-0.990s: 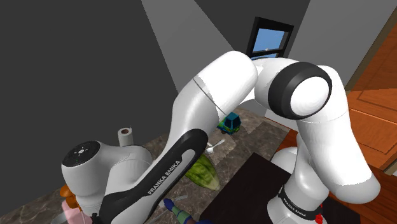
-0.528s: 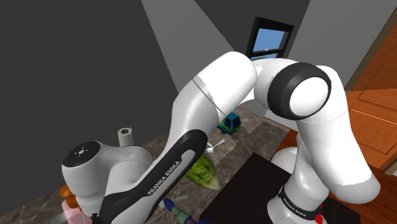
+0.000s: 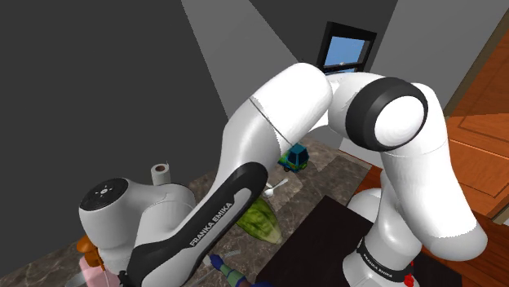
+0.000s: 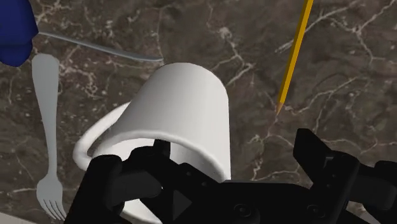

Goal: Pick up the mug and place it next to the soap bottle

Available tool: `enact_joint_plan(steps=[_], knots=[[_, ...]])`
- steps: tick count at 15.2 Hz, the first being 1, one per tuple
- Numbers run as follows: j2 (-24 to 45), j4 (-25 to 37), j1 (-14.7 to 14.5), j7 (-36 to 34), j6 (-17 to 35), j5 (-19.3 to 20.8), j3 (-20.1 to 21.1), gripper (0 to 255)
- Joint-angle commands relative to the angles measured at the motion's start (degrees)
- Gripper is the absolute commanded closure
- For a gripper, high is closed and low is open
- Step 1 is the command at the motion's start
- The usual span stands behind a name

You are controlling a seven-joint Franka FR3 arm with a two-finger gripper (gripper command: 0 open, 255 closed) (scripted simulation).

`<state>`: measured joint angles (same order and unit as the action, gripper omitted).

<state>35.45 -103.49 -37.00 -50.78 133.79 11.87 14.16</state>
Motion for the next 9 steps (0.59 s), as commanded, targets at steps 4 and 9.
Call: enact_joint_plan(steps=[4, 9], knots=[[-3.3, 0.66, 0.38, 0.55, -3.91, -1.1, 0.84, 0], [-3.29, 0.67, 0.38, 0.55, -3.92, -1.1, 0.84, 0]])
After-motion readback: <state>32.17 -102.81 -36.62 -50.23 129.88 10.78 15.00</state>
